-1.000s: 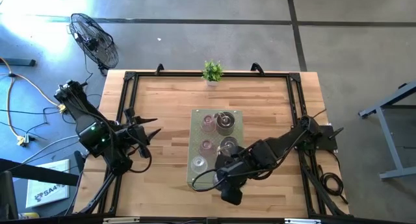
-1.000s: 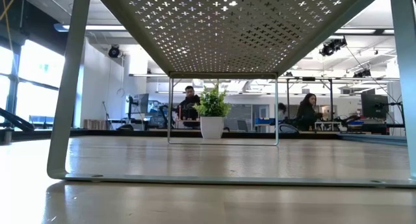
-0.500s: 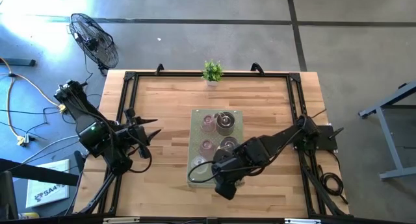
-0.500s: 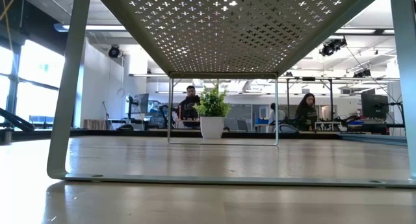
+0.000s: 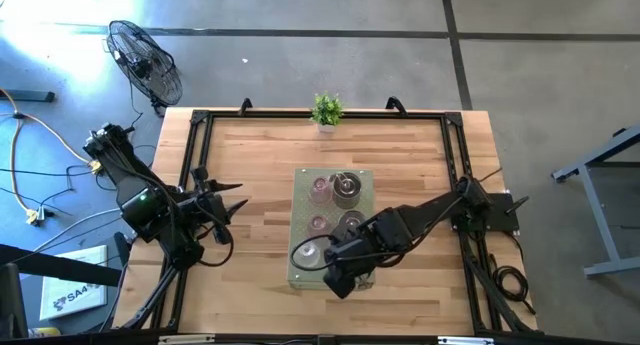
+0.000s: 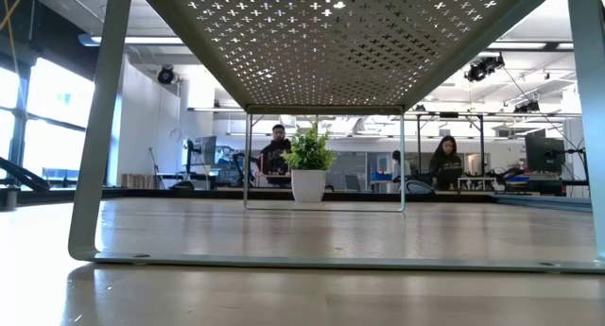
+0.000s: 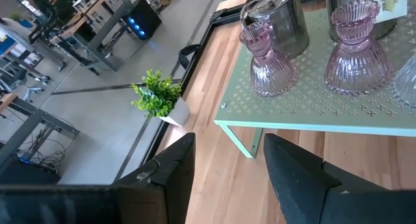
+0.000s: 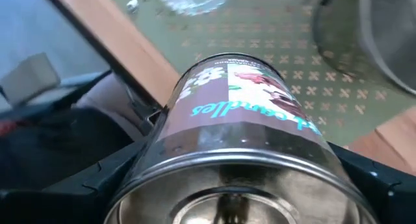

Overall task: Pick & Place candle stick holders
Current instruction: Put the silver scented candle on the shelf

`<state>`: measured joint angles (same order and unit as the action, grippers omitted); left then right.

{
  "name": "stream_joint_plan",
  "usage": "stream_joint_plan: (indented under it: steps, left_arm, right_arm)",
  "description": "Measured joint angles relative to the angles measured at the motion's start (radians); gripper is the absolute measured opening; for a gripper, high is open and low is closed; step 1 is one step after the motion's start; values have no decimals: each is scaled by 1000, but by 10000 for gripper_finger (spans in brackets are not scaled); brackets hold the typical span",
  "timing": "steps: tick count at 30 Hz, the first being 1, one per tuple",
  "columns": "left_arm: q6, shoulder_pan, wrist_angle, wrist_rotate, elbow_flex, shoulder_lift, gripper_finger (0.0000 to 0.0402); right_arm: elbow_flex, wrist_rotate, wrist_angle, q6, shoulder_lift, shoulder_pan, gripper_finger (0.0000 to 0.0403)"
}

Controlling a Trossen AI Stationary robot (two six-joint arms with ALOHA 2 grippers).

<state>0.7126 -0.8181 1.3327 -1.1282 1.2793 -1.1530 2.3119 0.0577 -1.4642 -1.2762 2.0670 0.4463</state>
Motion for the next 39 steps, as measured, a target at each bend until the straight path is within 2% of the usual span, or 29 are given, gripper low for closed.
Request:
stream_joint_plan:
  steps: [8,18,24,28,39]
  left_arm:
    - [92,0,0,1,0,0,177]
    - [101,0,31,4,0,0,177]
    - [101,0,39,2,0,0,177]
    - [101,0,39,-5,0,0,177]
    - [104,0,38,29,0,0,177]
  right_arm:
    - [0,-52,-25,-236,0,-2,352]
    - [0,-73,-47,-396,0,6,352]
    - [0,-54,-70,-449,9,6,352]
    - [0,-3,-74,-470,26,5,352]
    - [-5,-21,-103,-479,35,-4,352]
